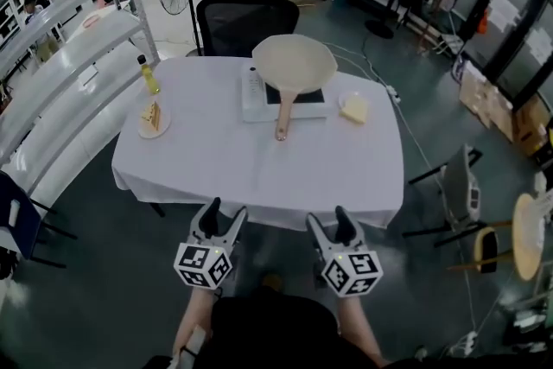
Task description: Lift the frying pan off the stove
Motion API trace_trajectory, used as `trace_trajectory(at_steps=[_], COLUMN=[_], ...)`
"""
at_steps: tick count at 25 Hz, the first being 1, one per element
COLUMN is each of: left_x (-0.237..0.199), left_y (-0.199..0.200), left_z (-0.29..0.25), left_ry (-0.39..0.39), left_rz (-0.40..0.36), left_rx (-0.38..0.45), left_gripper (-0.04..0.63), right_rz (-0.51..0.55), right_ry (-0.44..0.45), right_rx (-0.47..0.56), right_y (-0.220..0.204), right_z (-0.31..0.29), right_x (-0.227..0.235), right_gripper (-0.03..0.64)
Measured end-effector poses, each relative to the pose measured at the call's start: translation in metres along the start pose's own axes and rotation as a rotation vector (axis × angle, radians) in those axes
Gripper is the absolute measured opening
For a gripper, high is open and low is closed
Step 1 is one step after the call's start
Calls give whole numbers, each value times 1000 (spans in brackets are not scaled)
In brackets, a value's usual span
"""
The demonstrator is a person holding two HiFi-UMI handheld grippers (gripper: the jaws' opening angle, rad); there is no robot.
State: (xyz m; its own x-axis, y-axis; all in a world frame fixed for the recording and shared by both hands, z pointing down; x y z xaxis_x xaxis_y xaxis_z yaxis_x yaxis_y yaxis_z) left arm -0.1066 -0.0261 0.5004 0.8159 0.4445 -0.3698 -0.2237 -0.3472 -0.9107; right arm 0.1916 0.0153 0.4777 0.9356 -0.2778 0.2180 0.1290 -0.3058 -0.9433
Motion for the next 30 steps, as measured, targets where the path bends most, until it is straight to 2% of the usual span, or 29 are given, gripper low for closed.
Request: trace_trajectory(at_steps=[6,16,23,30], left_x=[2,2,-3,-24], left_y=[-5,-24,-17,11], left_z=[-2,5,-27,-83], left_ry=[43,61,36,24], left_rz=[4,57,60,49], left_rx=[1,-39,-44,-44], left_gripper=[276,276,276,276], right_rz=[0,-58,-67,-51], right_ry=[48,52,49,38], right_rx=[-18,-57,-68,-56], right_y=[-2,-23,-17,14], right_z=[-10,-8,-31,-81], right_x=[8,11,23,48], right_gripper=[293,293,293,293])
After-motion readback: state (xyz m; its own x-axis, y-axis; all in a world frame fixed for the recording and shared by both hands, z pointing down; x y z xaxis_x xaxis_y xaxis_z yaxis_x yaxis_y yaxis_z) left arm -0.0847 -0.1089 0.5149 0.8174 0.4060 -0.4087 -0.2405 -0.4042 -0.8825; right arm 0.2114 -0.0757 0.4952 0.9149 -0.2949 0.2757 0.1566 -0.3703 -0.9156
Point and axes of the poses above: the fingertips, and each gripper's own axes: z backward along the fingers, x to its right, y out of its top, the point moved 10 cm from there along z, backward along the fingers, and after that the axes turned 5 degrees about z, right-handed, at the moved point
